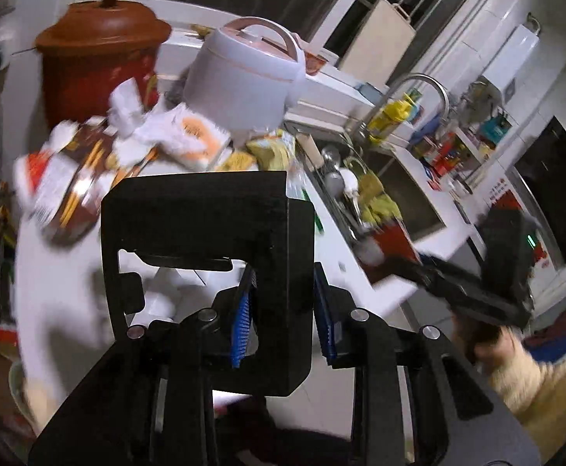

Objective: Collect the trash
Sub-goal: 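Carry both items down over the black trash bag to release them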

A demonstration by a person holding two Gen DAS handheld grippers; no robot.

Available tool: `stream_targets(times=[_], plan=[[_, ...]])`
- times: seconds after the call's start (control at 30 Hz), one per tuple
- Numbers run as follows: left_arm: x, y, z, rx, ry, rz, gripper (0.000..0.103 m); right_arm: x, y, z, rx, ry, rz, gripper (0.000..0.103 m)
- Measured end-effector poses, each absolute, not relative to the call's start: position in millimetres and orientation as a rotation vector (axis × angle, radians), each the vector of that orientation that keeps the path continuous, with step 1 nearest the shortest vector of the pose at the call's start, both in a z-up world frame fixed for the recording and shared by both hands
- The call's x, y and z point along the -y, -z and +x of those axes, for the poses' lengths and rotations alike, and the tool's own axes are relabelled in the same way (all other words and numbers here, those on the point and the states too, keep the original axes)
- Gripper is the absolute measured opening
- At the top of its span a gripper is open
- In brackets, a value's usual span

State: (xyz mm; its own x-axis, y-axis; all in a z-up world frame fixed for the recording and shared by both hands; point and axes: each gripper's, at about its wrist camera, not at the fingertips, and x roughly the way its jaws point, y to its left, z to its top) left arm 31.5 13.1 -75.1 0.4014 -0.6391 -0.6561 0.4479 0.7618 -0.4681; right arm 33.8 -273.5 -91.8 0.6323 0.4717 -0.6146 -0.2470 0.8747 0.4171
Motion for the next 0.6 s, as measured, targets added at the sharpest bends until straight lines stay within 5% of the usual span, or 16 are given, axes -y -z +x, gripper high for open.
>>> stream_targets(times=[0.3, 0.6], plan=[[-63, 159, -83, -1.225, 0.558, -0.258, 0.028, 170, 129, -25, -1.02, -0.764, 0.087, 0.053], [-77, 404, -106, -1.622, 0.381, -0.321, 0.028, 107, 296, -54, -1.318, -0.731, -0.079, 0.053]])
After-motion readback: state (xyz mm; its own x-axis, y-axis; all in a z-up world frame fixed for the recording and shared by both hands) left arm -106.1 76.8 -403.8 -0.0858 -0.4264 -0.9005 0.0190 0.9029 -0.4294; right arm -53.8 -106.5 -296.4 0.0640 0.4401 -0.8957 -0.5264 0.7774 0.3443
